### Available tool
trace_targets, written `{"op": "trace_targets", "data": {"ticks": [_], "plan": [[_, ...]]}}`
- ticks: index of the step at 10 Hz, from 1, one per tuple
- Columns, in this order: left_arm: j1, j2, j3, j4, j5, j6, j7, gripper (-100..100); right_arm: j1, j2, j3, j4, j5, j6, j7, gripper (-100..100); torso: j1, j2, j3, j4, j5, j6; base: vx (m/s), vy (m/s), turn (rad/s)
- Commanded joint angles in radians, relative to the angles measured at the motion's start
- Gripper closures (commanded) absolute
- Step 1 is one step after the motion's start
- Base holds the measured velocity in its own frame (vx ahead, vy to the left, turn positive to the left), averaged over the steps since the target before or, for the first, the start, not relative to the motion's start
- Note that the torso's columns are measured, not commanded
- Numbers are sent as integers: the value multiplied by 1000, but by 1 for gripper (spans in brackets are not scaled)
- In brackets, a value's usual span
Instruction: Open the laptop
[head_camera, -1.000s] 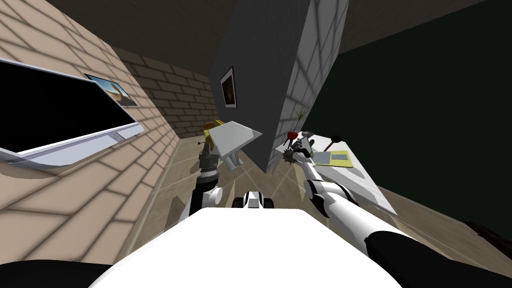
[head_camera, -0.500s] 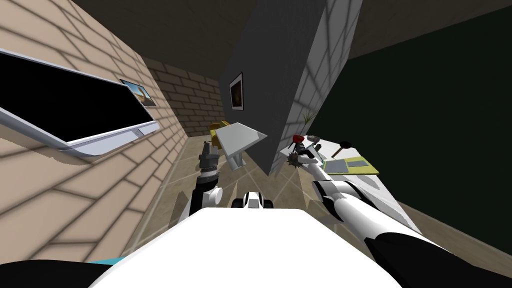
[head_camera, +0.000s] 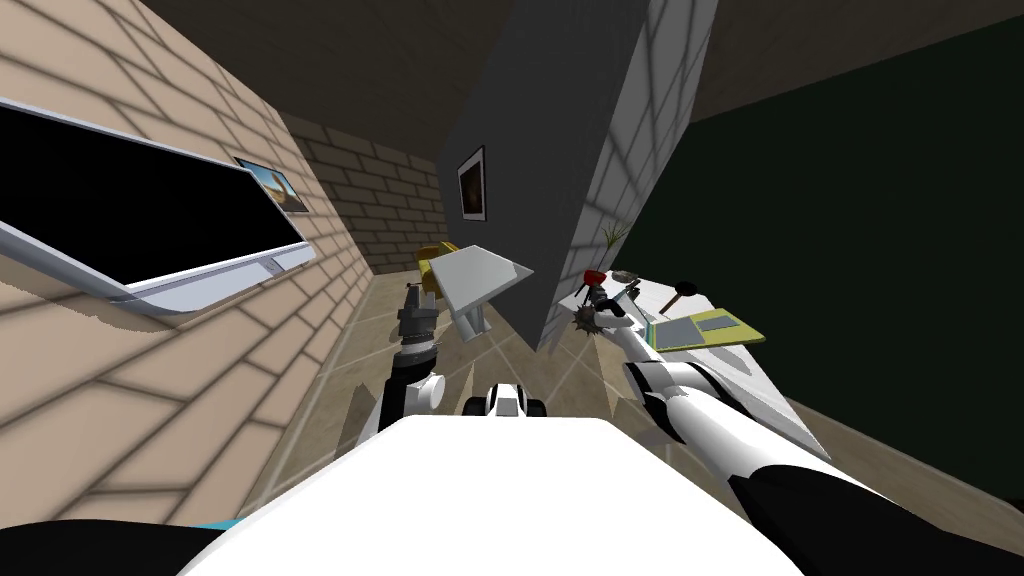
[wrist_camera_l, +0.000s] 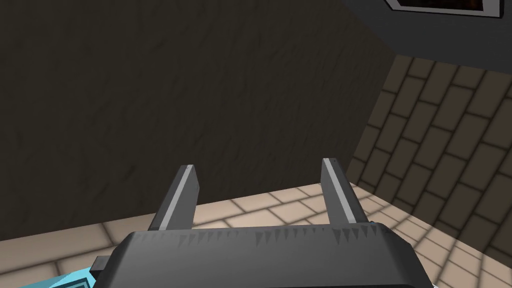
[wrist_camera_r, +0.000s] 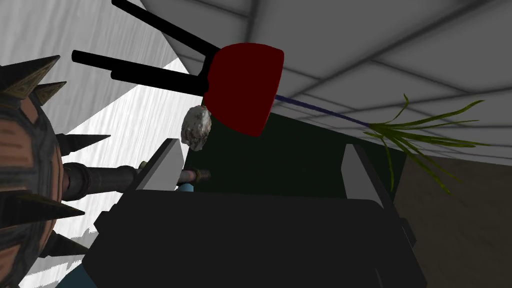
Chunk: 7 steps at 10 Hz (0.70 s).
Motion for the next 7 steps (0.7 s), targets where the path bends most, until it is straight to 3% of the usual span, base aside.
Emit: {"op": "trace_targets", "data": {"ticks": [1,2,3,4,5,6,7], "plan": [[0,0,0,0,0,0,0,0,40,5,-7,-1,60,60,74,-100,-1,1,0,-1,-1,3,8,0,-4],[0,0,0,0,0,0,0,0,42,-30,-32,-118,51,101,73,-100,-2,1,1,-1,-2,2,26,75,50],[0,0,0,0,0,0,0,0,35,-39,-29,-122,51,111,77,-100,9,5,3,8,7,-3,53,85,46],[0,0,0,0,0,0,0,0,48,-25,-49,-146,60,118,84,-100,21,14,8,15,15,-6,30,26,1],[0,0,0,0,0,0,0,0,42,-30,-32,-118,51,101,73,100,26,25,15,21,19,-6,20,-16,-24],[0,0,0,0,0,0,0,0,58,-8,-38,-107,51,77,63,100,25,29,18,22,18,-6,-14,-59,-43],[0,0,0,0,0,0,0,0,44,-22,-36,-116,51,85,70,100,21,28,18,20,15,-5,-19,-26,0]]}}
